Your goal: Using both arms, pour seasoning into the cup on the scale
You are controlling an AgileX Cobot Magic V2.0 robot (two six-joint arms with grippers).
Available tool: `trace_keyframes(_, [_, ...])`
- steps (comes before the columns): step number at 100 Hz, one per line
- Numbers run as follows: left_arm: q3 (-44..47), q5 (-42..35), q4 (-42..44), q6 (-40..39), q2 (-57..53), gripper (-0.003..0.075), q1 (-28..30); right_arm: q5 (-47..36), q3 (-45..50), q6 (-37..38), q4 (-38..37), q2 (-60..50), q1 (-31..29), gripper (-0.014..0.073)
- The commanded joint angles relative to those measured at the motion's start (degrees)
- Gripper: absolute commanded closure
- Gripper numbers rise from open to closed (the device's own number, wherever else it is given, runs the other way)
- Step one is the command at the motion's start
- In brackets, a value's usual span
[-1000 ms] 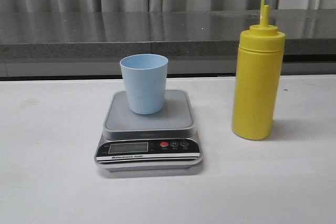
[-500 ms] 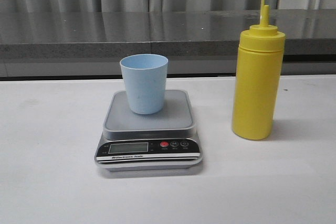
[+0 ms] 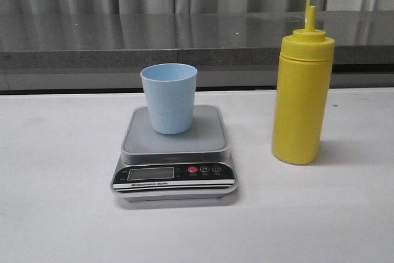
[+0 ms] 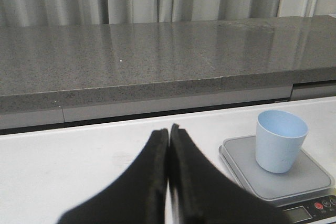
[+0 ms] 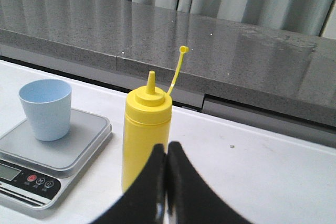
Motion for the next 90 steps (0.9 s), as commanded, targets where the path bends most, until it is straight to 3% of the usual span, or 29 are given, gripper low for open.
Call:
trace_keyframes(1, [-1.58,-4.17,-0.17,0.14,0.57,0.0738,0.02,-4.57,-2.07,-0.73,-0.04,0.36,-0.33,0.0714])
trace_keyframes(67, [-1.58,-4.17,-0.17,0.14,0.57,0.0738,0.02,-4.51,-1.99,-0.73,-0.04,0.36,-0.33,0.0714])
trace_keyframes(90, [-1.58,-4.17,-0.17,0.14,0.57,0.0738,0.02,-4.3,-1.24,-0.44,-5.67,-2.19,-0.65,0.0714])
